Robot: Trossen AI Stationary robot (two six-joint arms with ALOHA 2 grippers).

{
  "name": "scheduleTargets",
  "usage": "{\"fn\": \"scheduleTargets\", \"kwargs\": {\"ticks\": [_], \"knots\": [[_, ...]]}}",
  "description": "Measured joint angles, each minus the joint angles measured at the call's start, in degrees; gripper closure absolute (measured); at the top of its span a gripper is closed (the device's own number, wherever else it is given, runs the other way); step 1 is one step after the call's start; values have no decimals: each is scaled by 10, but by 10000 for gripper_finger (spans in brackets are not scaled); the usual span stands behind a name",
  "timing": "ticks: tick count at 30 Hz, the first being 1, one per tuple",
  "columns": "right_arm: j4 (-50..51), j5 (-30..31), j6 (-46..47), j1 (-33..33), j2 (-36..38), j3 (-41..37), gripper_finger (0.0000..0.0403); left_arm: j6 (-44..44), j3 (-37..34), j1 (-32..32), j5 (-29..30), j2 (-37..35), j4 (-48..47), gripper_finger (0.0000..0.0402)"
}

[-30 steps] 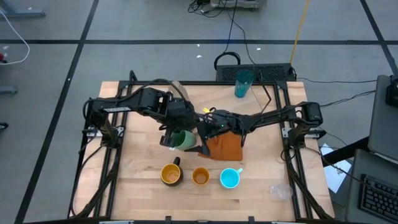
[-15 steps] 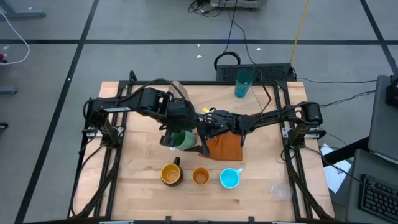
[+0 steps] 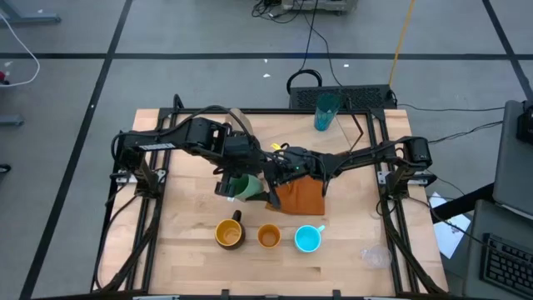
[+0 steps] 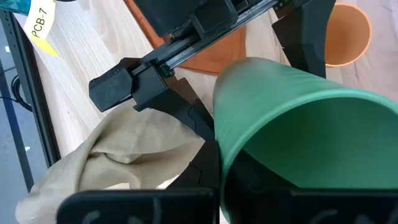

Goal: Stack small to large cups/mugs on shelf
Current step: Put the green cup on the shelf

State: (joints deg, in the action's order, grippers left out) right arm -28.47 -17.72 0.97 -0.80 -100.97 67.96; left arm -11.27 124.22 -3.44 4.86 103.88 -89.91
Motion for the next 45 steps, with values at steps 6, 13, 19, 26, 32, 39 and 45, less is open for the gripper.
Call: {"fn": "scheduleTargets", "kwargs": {"ticks": [6,13,19,26,32,39,45], "knots": [[-3,7,-1,0,0,0,82,-1,0,0,4,0,0,398],[-9,13,-3,0,0,-1,84,-2,0,0,8,0,-1,399],[-14,14,-4,0,0,-1,84,1,0,0,17,0,-1,387],[-20,15,-4,0,0,-1,84,6,1,4,16,-6,-1,392],[-23,14,-4,0,0,-1,84,13,1,7,16,-9,2,354],[-25,12,-6,0,0,-1,84,16,1,8,16,-9,2,302],[-30,9,-8,-1,0,-1,84,28,1,11,2,-9,-3,257]]}}
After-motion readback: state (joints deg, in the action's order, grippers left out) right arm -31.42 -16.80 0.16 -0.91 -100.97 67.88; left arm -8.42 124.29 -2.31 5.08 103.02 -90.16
